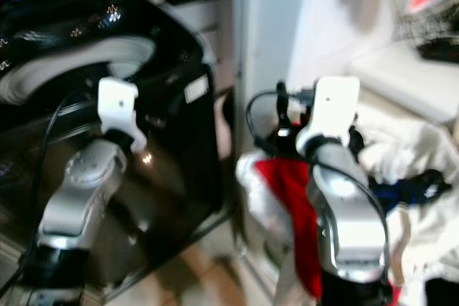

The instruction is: Clothes washing

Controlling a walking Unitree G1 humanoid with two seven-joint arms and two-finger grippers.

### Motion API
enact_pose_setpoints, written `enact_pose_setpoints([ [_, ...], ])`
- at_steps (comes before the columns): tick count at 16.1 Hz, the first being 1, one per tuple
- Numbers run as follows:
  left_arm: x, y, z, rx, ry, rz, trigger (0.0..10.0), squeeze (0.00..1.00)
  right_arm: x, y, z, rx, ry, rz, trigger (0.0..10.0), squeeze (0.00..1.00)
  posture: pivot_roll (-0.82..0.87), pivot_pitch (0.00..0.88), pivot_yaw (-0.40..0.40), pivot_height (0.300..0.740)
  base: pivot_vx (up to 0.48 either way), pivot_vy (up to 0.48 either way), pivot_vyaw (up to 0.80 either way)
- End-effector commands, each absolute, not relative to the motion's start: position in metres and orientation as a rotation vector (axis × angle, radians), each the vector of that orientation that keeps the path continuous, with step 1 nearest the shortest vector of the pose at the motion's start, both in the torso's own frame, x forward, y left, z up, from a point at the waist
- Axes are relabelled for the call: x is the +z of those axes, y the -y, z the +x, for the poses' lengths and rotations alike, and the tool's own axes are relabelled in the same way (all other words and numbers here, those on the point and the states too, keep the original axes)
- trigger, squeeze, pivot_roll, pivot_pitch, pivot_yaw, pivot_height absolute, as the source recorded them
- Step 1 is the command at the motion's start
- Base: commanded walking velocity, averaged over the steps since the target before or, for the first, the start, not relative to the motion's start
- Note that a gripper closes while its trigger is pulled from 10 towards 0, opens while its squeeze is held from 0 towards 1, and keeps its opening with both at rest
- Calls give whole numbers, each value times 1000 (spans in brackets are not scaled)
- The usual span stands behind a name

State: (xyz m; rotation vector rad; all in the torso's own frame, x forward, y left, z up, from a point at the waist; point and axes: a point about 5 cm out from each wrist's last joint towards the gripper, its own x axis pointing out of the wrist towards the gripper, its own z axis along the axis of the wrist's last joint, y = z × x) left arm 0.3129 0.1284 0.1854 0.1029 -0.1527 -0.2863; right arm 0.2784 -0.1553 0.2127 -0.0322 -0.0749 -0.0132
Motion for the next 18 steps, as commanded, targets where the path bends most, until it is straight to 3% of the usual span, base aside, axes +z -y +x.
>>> enact_pose_setpoints([
  [1,184,-134,313,-282,144,87,10000,0,213,152,275,-20,61,-26,10000,0,-138,0,68,740,356,0,-800],
  [4,182,-130,310,-307,149,90,10000,0,204,149,274,35,-6,-54,10000,0,-138,0,68,740,0,95,0],
  [6,179,-133,309,-294,131,95,10000,0,193,139,270,136,-68,-84,10000,0,-138,0,57,740,0,480,0],
  [10,176,-135,308,-289,120,95,10000,0,186,139,268,126,-107,-79,10000,0,-133,0,49,740,0,480,0],
  [14,172,-131,307,-309,111,94,10000,0,184,143,269,113,-125,-82,10000,0,-138,0,50,740,0,480,-800],
  [18,169,-132,305,-281,99,125,10000,0,187,144,269,123,-101,-118,10000,0,-135,0,42,740,0,-360,-200],
])
